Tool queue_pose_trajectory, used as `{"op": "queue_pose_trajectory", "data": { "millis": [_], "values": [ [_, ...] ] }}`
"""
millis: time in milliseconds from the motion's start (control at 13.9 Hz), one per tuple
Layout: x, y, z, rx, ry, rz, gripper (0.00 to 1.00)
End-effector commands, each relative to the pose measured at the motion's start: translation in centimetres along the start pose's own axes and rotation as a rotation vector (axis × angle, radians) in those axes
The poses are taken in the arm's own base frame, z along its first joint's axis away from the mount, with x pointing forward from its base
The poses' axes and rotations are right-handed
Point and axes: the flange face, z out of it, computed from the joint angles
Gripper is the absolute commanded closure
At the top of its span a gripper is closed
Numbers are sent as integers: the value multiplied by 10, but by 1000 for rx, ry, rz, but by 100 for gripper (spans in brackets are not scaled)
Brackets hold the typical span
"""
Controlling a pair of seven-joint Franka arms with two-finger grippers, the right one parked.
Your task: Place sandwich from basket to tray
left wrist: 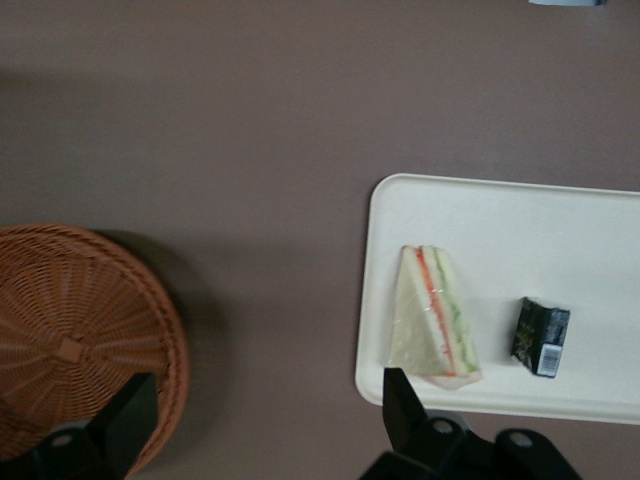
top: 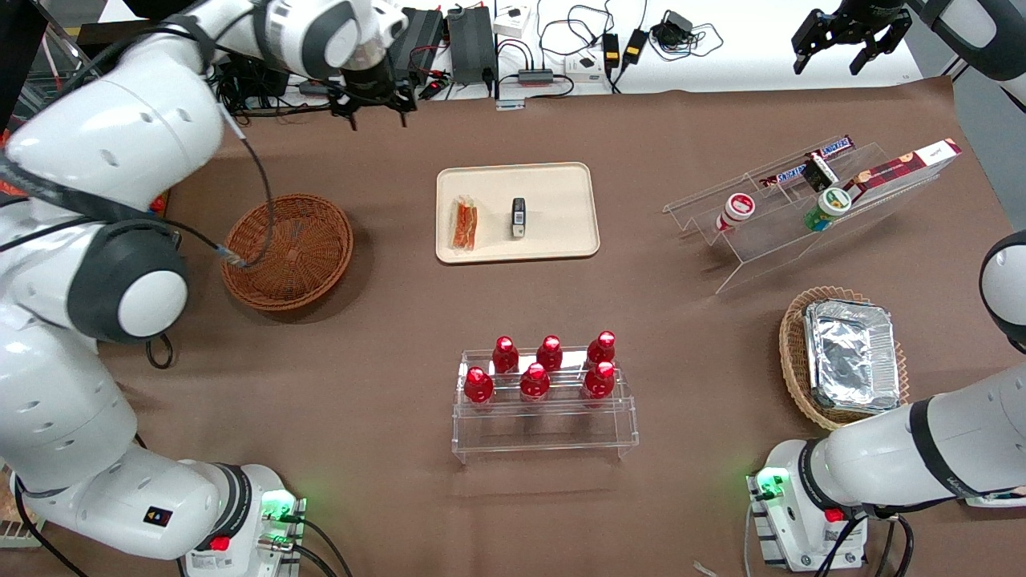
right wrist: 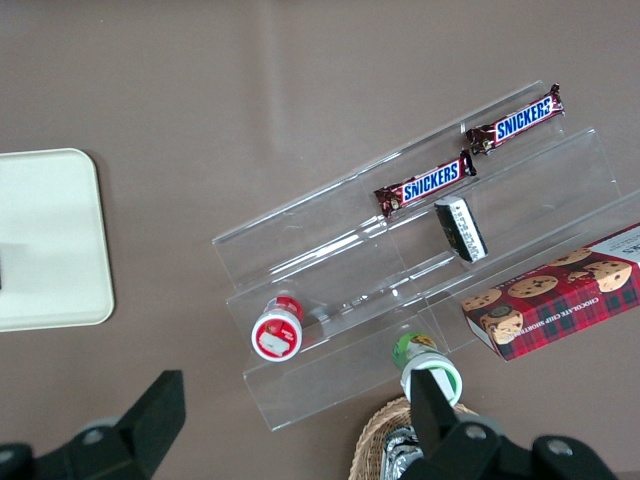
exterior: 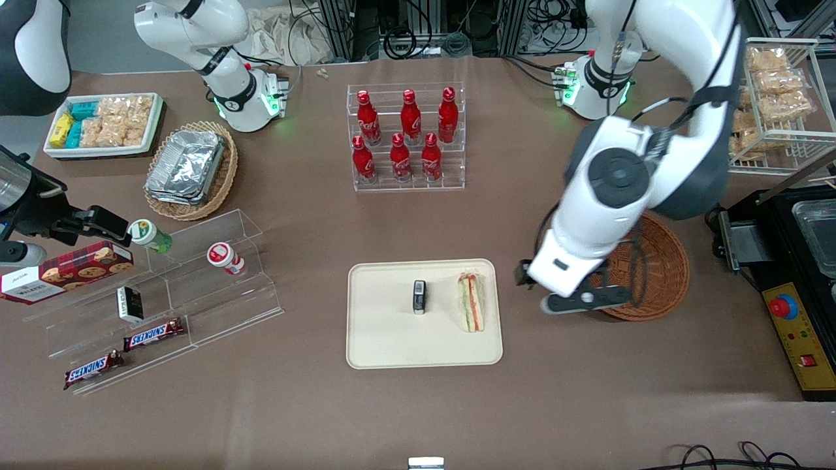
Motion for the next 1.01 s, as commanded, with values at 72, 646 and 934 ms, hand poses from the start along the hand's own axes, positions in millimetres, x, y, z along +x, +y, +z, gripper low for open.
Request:
{"op": "queue_pose_trajectory", "data": {
  "millis": [72,646,934],
  "values": [
    [-10,-84,-23,-65,-40,38,0],
    [-19,-176,-66,-45,-29,30,0],
    [-11,-193,-86,-44,-24,2,0]
  ]
}}
